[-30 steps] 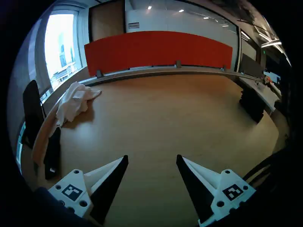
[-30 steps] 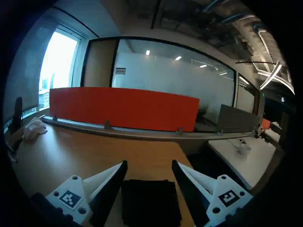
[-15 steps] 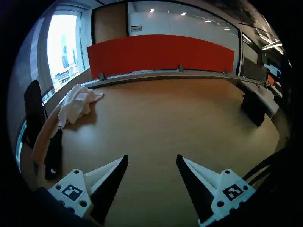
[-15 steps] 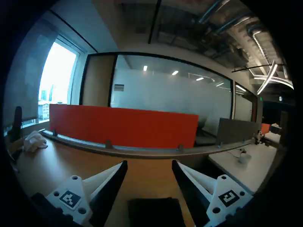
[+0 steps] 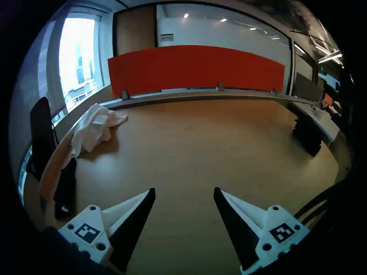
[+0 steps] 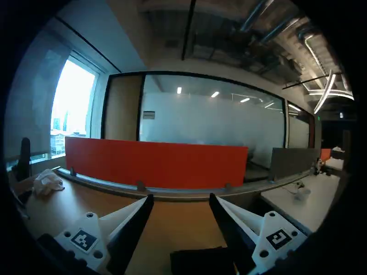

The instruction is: Fold towel

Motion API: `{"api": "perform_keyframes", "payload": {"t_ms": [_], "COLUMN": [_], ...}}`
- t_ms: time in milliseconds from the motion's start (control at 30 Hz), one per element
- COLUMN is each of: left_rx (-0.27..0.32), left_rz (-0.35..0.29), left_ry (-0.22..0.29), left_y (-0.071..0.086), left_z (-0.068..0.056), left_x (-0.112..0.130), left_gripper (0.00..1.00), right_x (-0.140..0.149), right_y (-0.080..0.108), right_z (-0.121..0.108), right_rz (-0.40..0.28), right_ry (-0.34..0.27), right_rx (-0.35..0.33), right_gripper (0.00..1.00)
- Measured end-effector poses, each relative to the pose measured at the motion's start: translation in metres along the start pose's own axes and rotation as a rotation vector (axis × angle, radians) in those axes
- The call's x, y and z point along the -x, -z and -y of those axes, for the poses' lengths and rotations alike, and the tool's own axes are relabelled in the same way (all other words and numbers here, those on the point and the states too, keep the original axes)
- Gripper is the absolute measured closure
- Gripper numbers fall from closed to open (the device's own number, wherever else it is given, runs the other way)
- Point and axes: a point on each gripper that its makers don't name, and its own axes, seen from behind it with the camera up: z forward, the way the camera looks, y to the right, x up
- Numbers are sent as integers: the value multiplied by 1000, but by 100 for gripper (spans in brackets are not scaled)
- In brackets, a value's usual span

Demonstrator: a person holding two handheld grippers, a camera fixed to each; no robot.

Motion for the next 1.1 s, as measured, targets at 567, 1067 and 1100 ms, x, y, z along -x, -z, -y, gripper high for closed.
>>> {"api": "perform_keyframes", "payload": {"t_ms": [567, 1067, 1100], "left_rx": [-23, -39, -41], "left_rz": [-94, -196, -212], "left_ry": [13, 25, 27], "left_y": [1, 3, 4], "left_z": [18, 38, 40], "left_x": [-38, -82, -88], "left_gripper": [6, 6, 6], "right_x": [-10, -18, -18], "right_y": [-5, -8, -7], "right_z": [53, 113, 116], "right_rz": [-22, -34, -32], "right_ry": [-34, -44, -45], "right_rx": [-27, -76, -79], "right_gripper": [6, 6, 6]}}
